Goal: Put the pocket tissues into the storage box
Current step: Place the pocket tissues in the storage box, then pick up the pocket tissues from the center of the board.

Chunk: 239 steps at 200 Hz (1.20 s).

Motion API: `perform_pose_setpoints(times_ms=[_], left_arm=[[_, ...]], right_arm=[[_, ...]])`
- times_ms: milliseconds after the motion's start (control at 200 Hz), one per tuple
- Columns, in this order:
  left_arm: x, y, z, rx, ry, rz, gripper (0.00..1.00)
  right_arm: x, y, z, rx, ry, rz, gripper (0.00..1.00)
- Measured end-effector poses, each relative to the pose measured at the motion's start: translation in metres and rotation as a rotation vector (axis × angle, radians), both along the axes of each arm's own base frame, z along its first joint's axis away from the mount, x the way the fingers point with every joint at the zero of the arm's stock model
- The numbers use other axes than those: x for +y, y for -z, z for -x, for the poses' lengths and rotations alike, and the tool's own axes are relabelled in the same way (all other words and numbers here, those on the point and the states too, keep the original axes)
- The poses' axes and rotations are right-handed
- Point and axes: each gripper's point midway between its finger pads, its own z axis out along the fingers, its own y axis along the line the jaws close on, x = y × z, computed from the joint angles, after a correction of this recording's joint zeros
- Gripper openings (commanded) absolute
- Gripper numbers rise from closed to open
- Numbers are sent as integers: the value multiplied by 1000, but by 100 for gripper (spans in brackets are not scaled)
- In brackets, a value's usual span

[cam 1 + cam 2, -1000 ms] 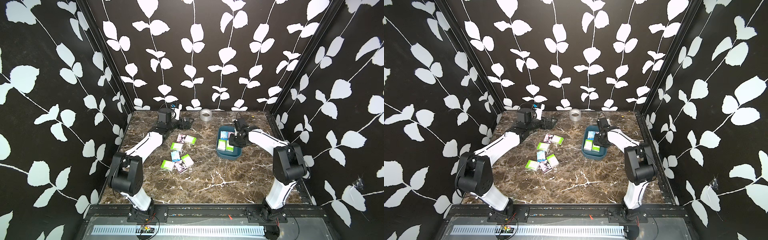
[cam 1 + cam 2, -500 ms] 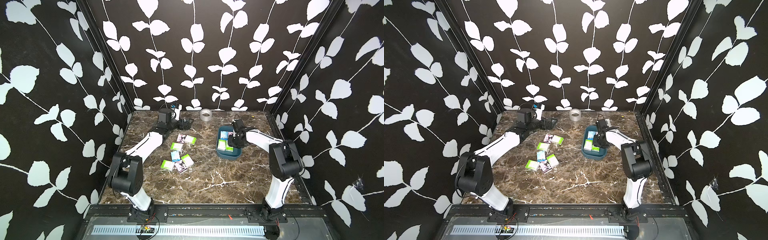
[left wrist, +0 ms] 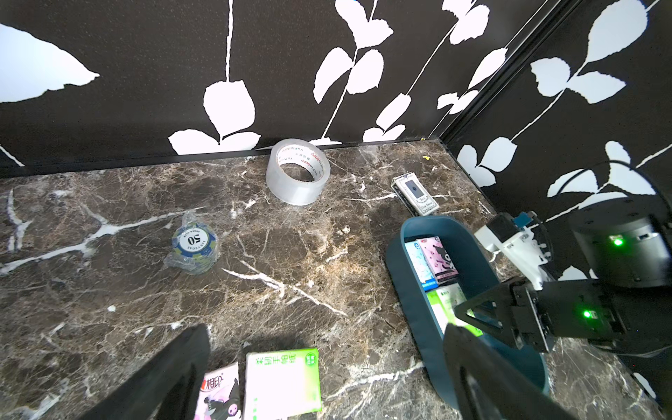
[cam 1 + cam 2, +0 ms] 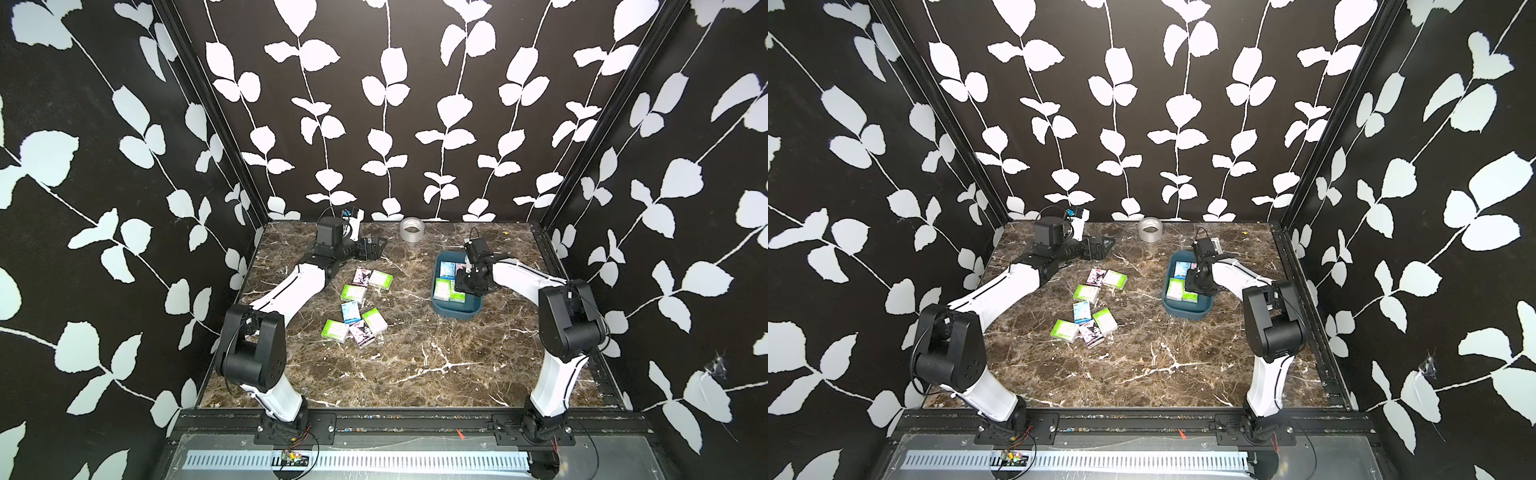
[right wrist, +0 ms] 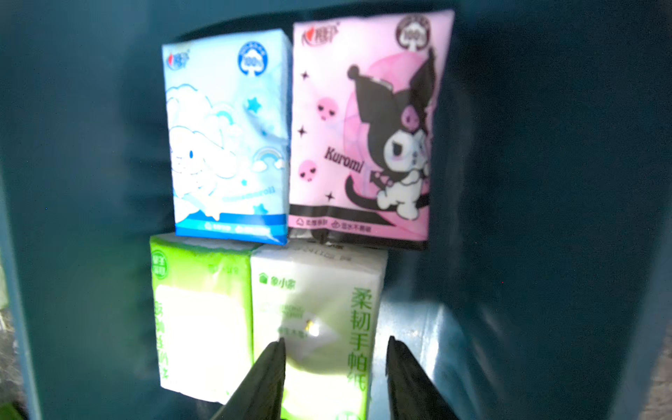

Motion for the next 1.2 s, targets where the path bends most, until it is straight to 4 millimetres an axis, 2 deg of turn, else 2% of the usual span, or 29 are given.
perform_pose_setpoints(times_ms=[75,220,340,445,585,715,815,900,970,1065,1195], left_arm=[[1,1,0,5,-4,-3,99],[9,0,-4,15,-27,17,99],[26,-3,-12,16,-73,41,99],[44,-6,-16,17,-112,49,99],[66,-16,-17,-1,-164,59,99],[84,-26,-16,-25,-211,56,99],[94,-31,-14,-36,-237,56,99],[101,-28,-12,-26,-255,64,99],[108,-21,-11,-6,-271,73,99],[113,-15,-10,14,-284,79,99],[116,-11,-9,26,-290,90,99]], right_arm=[[0,-8,-1,-22,-20,6,57],[-2,-41,-4,-115,-69,21,61],[1,-70,-7,-204,-121,26,64],[14,-84,-9,-260,-186,33,65],[55,-94,-11,-312,-331,38,66],[114,-100,-17,-364,-491,30,68],[158,-96,-22,-396,-603,18,69],[191,-84,-21,-415,-695,-5,70],[210,-70,-17,-409,-755,-25,71],[228,-52,-19,-397,-813,-44,78],[250,-42,-31,-402,-878,-66,82]])
